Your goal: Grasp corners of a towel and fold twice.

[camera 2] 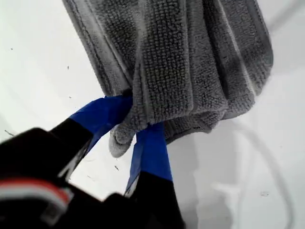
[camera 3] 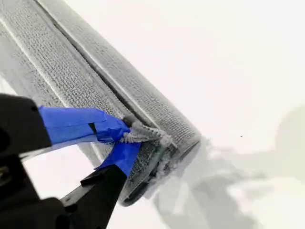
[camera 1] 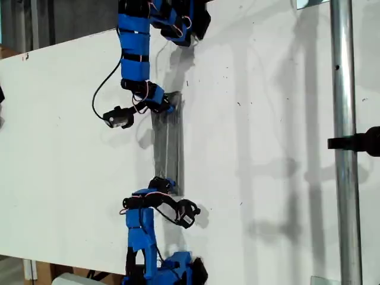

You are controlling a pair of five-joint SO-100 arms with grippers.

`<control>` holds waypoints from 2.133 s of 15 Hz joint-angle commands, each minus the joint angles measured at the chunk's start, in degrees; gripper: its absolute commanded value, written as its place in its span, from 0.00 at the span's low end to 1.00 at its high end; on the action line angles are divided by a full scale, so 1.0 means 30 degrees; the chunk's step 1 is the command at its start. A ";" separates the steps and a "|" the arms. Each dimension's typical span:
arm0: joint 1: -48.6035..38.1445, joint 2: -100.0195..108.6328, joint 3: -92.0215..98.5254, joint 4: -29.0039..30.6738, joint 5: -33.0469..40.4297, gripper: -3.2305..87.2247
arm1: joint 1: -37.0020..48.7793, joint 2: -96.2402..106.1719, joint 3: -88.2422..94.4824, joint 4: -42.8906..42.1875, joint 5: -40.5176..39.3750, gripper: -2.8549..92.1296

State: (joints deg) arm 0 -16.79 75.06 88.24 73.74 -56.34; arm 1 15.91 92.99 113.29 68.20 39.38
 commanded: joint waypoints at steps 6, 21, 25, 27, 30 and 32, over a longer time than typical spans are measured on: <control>-0.0029 0.9404 -0.3047 0.6650 0.0879 0.47 | 0.2490 0.8145 -0.1318 0.6035 0.0645 0.46; 0.1875 4.1338 2.6338 -0.1494 -0.1084 0.23 | 0.2168 0.1318 0.4980 -0.8203 0.9375 0.48; 0.1992 4.1338 2.6250 -0.1465 -0.1201 0.22 | 0.0732 0.0586 0.0117 -0.7852 0.8379 0.03; 0.2168 4.1338 2.6133 -0.1465 -0.1230 0.22 | 0.2314 0.3574 -0.2812 0.2051 0.7324 0.03; 0.2227 4.1338 2.6074 -0.1436 -0.1260 0.21 | 0.3604 0.6123 -0.3047 1.3125 0.6123 0.03; 0.2197 4.1338 2.6104 -0.1494 -0.1260 0.21 | 0.2227 0.4395 -0.3896 1.4971 0.6826 0.03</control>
State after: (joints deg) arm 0 -10.46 198.72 167.70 69.35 -59.59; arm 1 24.70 107.31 106.35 108.19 59.06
